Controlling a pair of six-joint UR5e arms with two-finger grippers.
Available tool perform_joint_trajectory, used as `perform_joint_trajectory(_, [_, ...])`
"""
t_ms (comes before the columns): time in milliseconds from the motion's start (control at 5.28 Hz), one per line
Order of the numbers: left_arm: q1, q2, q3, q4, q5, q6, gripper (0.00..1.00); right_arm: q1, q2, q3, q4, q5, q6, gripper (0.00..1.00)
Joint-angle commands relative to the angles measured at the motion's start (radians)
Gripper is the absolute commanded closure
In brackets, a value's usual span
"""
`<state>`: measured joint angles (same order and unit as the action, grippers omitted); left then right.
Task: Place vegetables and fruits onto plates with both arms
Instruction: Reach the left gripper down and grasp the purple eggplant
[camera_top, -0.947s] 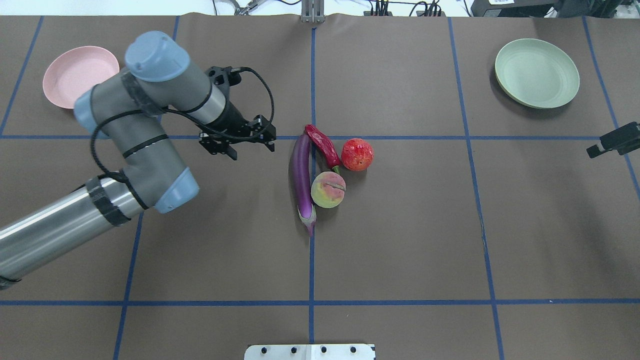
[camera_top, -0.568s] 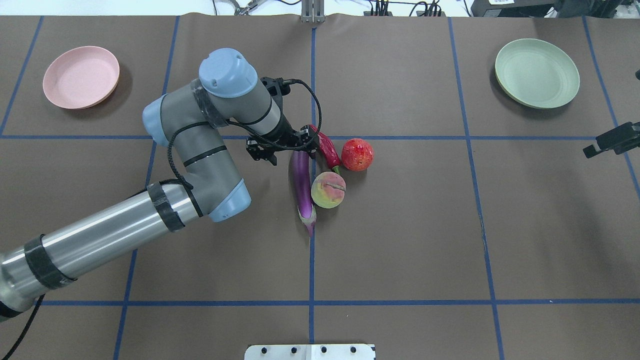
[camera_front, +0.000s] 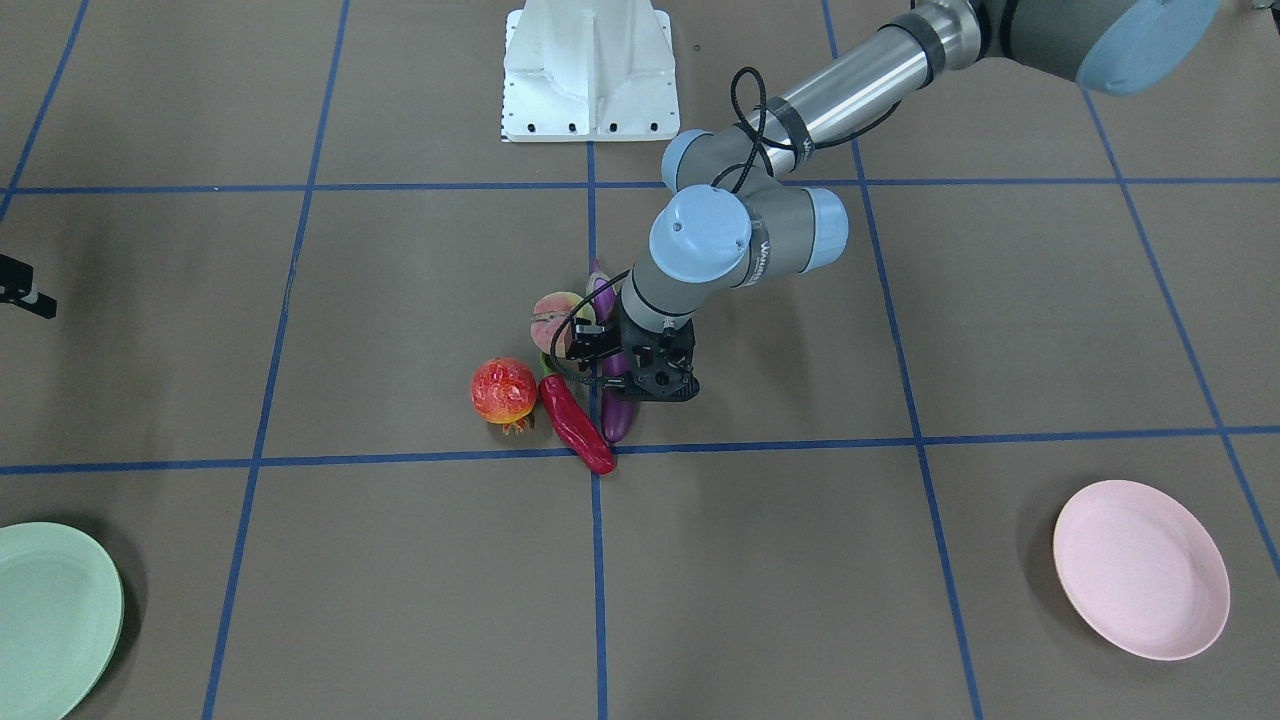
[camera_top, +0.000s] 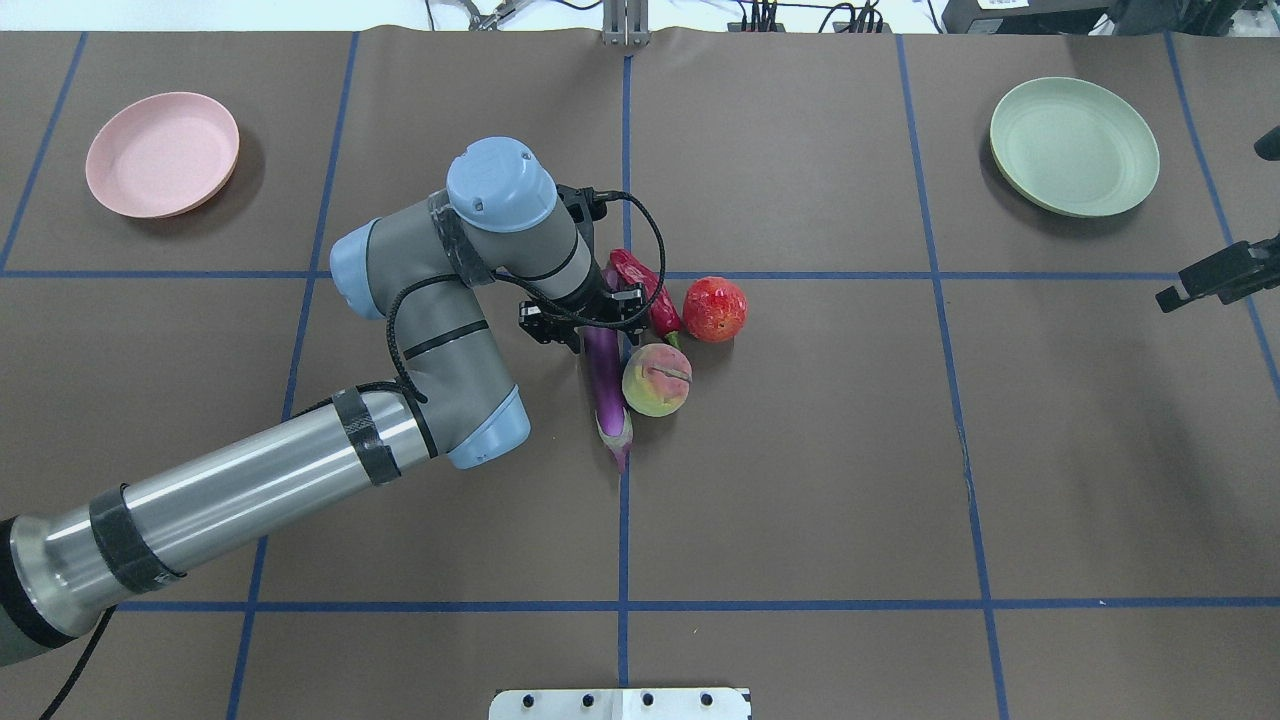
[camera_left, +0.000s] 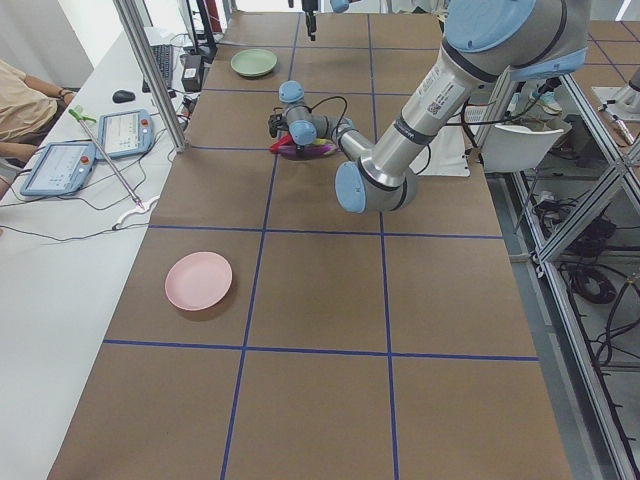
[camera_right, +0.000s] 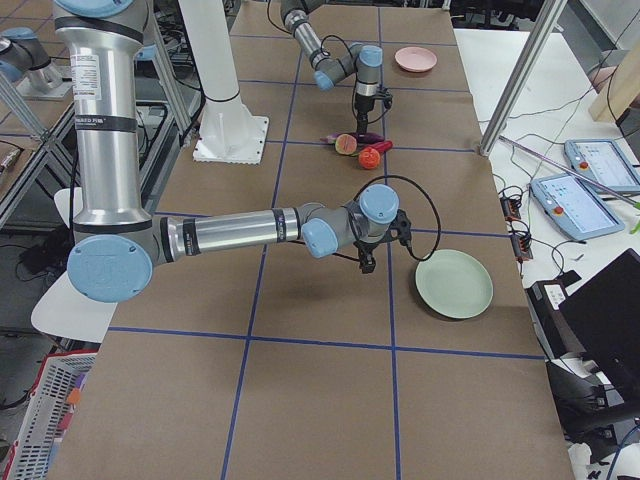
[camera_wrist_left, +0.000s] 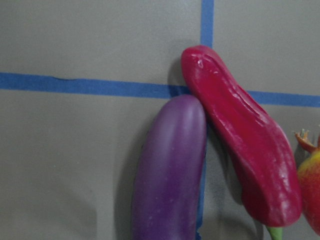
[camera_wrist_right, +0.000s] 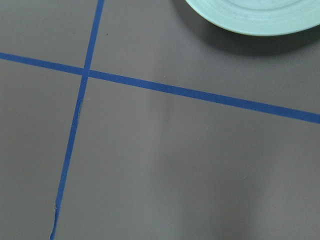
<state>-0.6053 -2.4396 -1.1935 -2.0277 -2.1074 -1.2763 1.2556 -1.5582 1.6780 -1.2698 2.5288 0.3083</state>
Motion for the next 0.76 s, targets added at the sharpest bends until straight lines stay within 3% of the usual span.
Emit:
perform_joint_trajectory(0, [-0.007, 0.001, 0.002, 0.000, 0.001, -0.011, 0.99, -0.001, 0.006, -0.011, 0.001, -0.001, 0.000, 0.00])
perform_joint_trajectory(379, [-0.093, 0.007, -0.027, 0.001, -0.037, -0.034, 1.00, -0.007, 0.048, -0.012, -0.006, -0.033, 0.020, 0.00])
perform_joint_trajectory(568, [-0.202, 0.075, -0.040, -0.003, -0.122, -0.020, 1.00, -0.049, 0.106, -0.006, 0.001, -0.062, 0.173, 0.00])
